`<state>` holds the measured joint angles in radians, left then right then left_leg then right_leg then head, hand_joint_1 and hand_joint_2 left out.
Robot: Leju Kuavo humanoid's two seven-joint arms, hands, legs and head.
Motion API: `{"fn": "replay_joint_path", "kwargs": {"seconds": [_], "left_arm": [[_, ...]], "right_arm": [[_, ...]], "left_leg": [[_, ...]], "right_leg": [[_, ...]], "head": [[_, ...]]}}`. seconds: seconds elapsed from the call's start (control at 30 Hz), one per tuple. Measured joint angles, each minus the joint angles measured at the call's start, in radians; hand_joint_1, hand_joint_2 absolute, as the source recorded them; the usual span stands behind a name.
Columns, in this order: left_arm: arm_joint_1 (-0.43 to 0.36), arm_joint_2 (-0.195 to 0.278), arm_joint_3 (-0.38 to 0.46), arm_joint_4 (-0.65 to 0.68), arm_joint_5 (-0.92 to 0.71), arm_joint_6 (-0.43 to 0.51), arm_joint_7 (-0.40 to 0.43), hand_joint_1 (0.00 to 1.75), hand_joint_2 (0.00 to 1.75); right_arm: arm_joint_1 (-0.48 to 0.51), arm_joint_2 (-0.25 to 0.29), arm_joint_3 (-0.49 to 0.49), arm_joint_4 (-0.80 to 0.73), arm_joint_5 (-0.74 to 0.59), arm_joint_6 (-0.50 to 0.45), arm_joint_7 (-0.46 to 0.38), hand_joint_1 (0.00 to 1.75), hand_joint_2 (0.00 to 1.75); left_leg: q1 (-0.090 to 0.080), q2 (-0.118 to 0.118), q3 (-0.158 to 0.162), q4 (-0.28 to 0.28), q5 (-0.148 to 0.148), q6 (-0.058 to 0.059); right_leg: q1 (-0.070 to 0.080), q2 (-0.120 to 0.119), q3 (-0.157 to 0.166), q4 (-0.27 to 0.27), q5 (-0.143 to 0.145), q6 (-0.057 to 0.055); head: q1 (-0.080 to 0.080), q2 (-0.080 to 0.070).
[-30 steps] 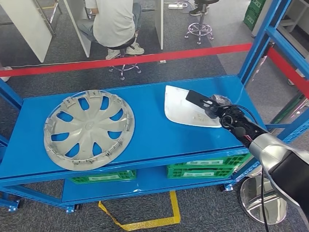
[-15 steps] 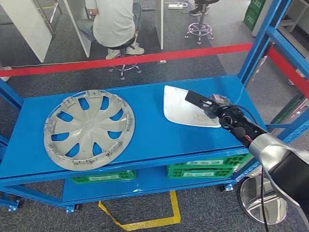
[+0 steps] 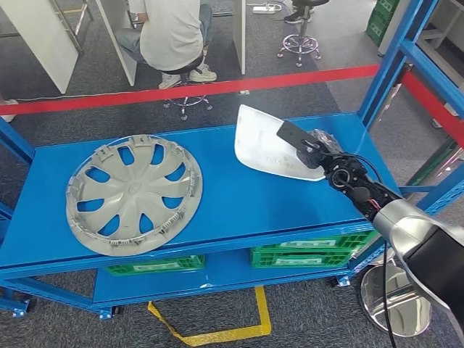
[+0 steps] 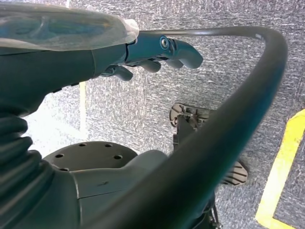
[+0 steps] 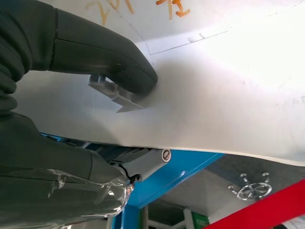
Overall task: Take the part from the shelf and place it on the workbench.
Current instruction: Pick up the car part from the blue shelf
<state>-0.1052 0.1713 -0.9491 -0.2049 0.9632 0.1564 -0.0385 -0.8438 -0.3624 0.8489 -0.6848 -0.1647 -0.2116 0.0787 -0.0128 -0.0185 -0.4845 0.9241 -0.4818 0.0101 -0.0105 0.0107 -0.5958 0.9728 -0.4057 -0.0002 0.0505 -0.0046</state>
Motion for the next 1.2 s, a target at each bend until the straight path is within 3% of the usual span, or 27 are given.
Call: {"fn": "replay_joint_path", "kwargs": {"seconds": [0.2,0.47,0.73,0.87,1.0,1.13,1.2], "left_arm": [[0.000,0.000,0.000,0.000,0.000,0.008,0.002,0.00,1.75],[0.000,0.000,0.000,0.000,0.003,0.017,0.007,0.00,1.75],[-0.003,0.000,-0.010,0.000,0.002,0.021,0.007,0.00,1.75],[-0.007,0.000,-0.020,0.000,0.001,0.022,0.009,0.00,1.75],[-0.008,0.000,-0.024,0.000,0.007,0.023,0.007,0.00,1.75],[-0.007,0.002,-0.024,0.000,0.014,0.026,0.003,0.00,1.75],[-0.005,0.002,-0.024,0.000,0.018,0.027,0.002,0.00,1.75]], "right_arm": [[0.041,0.000,-0.061,-0.111,-0.176,-0.075,-0.119,1.75,1.75],[0.086,0.000,-0.138,-0.364,-0.286,-0.126,-0.188,1.75,1.75],[0.169,0.021,-0.171,-0.552,-0.456,0.084,-0.373,1.75,1.75],[0.213,0.066,-0.160,-0.626,-0.452,0.202,-0.444,1.75,1.75],[0.238,0.113,-0.143,-0.671,-0.416,0.236,-0.464,1.75,1.75],[0.255,0.162,-0.123,-0.704,-0.376,0.297,-0.484,1.75,1.75],[0.265,0.191,-0.107,-0.714,-0.328,0.327,-0.491,1.75,1.75]], "left_leg": [[0.000,0.000,0.000,0.000,0.000,0.000],[0.000,0.000,0.001,0.000,0.000,0.000],[0.000,0.000,0.000,-0.001,0.000,0.000],[0.000,0.001,-0.001,-0.001,0.000,0.000],[0.000,0.000,-0.001,-0.001,0.000,0.000],[0.000,0.002,0.007,-0.016,0.010,0.013],[0.010,0.005,0.027,-0.050,0.026,0.017]], "right_leg": [[0.000,0.000,0.000,0.000,0.000,0.000],[0.000,0.001,0.000,0.000,0.000,0.000],[0.000,0.000,0.000,0.000,0.000,0.000],[0.000,0.001,0.000,0.000,0.000,0.000],[0.001,0.000,0.000,0.000,0.000,0.000],[-0.003,-0.001,0.005,-0.015,0.008,0.012],[0.000,-0.002,-0.006,0.010,-0.012,0.019]], "head": [[0.000,0.000],[-0.001,0.000],[-0.001,0.000],[-0.001,0.000],[-0.001,0.000],[-0.002,0.000],[0.000,0.000]]}}
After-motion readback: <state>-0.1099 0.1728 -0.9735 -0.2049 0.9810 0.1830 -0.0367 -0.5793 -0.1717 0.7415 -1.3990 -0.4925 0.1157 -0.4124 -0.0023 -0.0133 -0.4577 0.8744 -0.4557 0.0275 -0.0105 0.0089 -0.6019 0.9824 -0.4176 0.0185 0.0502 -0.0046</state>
